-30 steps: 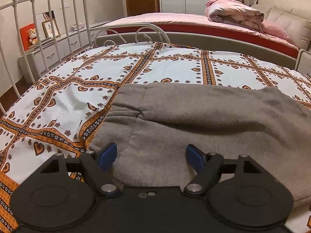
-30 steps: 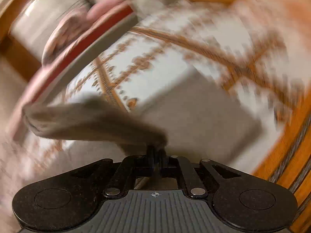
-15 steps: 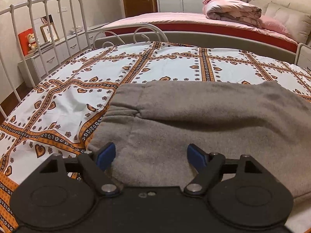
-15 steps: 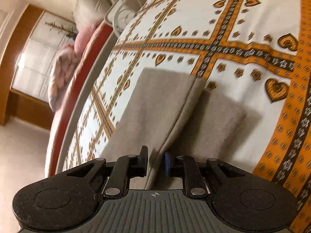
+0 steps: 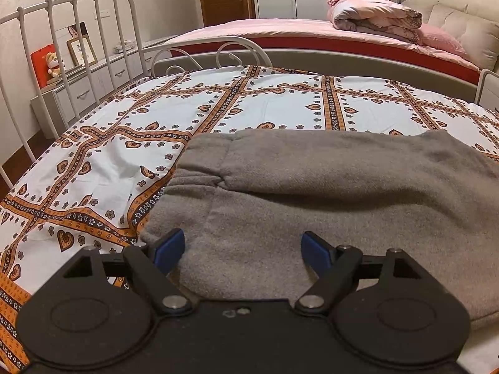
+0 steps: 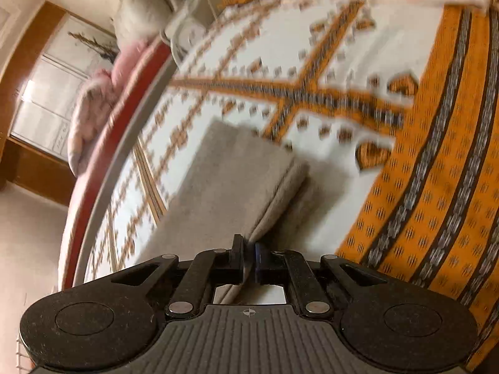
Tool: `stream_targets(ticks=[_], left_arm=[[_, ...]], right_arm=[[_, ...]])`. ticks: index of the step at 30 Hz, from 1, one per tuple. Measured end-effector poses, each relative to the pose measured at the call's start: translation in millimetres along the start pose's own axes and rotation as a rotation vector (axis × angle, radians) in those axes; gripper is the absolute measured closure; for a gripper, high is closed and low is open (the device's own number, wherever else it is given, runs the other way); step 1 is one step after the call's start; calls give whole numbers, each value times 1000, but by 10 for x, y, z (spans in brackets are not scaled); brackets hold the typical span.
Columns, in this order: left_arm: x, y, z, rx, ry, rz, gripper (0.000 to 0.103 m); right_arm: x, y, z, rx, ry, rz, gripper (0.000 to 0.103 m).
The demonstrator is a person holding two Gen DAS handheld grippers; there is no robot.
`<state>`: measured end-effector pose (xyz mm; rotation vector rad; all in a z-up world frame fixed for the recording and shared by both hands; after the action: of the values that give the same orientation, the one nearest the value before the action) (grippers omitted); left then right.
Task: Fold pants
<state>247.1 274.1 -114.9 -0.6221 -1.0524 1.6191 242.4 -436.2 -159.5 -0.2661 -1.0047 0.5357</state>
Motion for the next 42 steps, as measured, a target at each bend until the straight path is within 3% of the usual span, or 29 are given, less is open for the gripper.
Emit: stream_targets(ticks=[2, 5, 7, 9, 11, 12, 17, 21, 22, 23, 26, 30, 32, 36, 38, 42], left_arm=[[-10, -4, -9, 0, 2, -6, 28], [-17, -4, -5, 1, 3, -8, 28], [-18, -4, -3, 2, 4, -9, 28], [-21, -5, -8, 1, 6, -12, 28], [-26, -1, -13, 2, 10, -14, 26], [-29, 0, -14, 2, 10, -14, 26], [-49, 3, -31, 7, 1, -23, 22], [-71, 5, -50, 11, -9, -30, 20], [-76, 7, -52, 11, -12, -34, 20], [-80, 10, -54, 12, -13, -37, 20], [-86, 16, -51, 9, -17, -46, 20], [-94, 4, -42, 4, -13, -45, 20], [-108, 2, -51, 5, -9, -55, 19], [-113, 2, -57, 11, -12, -58, 19], [-98, -16, -39, 7, -10, -47, 19], [-14, -132, 30, -32, -34, -12, 24]], right_arm=[[94, -54, 38, -27, -36, 39, 98], [19, 22, -47, 20, 40, 88, 98], [-4, -62, 48, -35, 23, 43, 97], [22, -207, 227, -126, -4, 8, 81], [-23, -292, 297, -147, 22, -3, 39], [-54, -293, 304, -129, 20, -21, 36], [-193, -149, 112, -33, 13, -79, 36], [-161, -200, -8, -21, -3, -46, 41], [-148, -210, -17, -17, 4, -23, 58], [-134, -217, -47, -17, 22, 7, 85], [7, -246, -117, -19, 20, 147, 86], [526, -430, 275, -195, -139, 335, 86], [482, -438, 293, -216, -111, 326, 86], [-131, -157, -265, 8, 82, 113, 86], [-128, -236, -154, -57, 44, 8, 79], [214, -431, 271, -297, 74, 199, 75]])
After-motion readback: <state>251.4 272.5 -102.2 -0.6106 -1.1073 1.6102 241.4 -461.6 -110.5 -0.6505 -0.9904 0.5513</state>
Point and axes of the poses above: each gripper's, at about its wrist camera, not at the fingertips, and z roughly against the way its jaws point, x to its left, y to its underside, the point moved 8 cm from there along -z, roughly the way its jaws point, and after that the axes turned 14 degrees about -x, right-handed, at the moved point
